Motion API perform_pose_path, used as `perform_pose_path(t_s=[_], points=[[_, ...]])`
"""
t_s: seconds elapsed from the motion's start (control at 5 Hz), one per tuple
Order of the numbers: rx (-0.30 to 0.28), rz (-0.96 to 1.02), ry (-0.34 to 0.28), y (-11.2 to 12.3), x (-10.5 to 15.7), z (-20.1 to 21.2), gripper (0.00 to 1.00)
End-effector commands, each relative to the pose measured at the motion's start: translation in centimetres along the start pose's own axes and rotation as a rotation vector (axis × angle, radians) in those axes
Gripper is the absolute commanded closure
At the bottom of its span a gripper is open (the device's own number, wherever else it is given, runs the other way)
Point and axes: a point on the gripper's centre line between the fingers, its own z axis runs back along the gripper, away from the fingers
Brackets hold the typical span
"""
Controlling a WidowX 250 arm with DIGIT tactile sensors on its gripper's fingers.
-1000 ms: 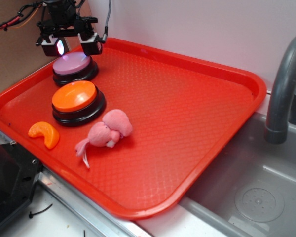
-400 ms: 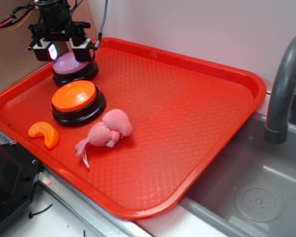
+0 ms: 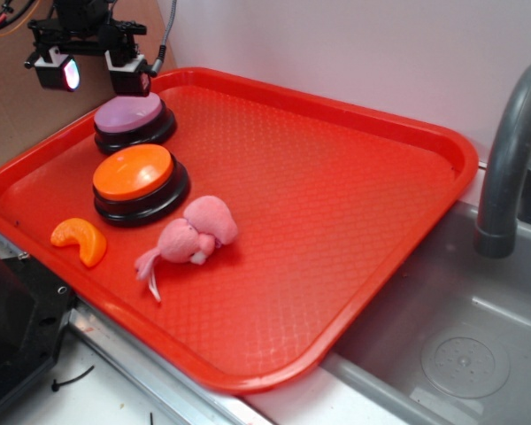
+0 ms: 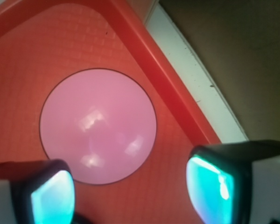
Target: Push the pink button.
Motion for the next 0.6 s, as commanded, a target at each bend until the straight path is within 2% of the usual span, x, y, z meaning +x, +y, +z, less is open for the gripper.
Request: perform_pose_path(t_s=[0.0,0.4], points=[[-0.042,0.015,-0.092,0.74,0.43,3.76,0.0],[-0.058,0.009,-0.083,0.54,0.11,4.62,0.0]])
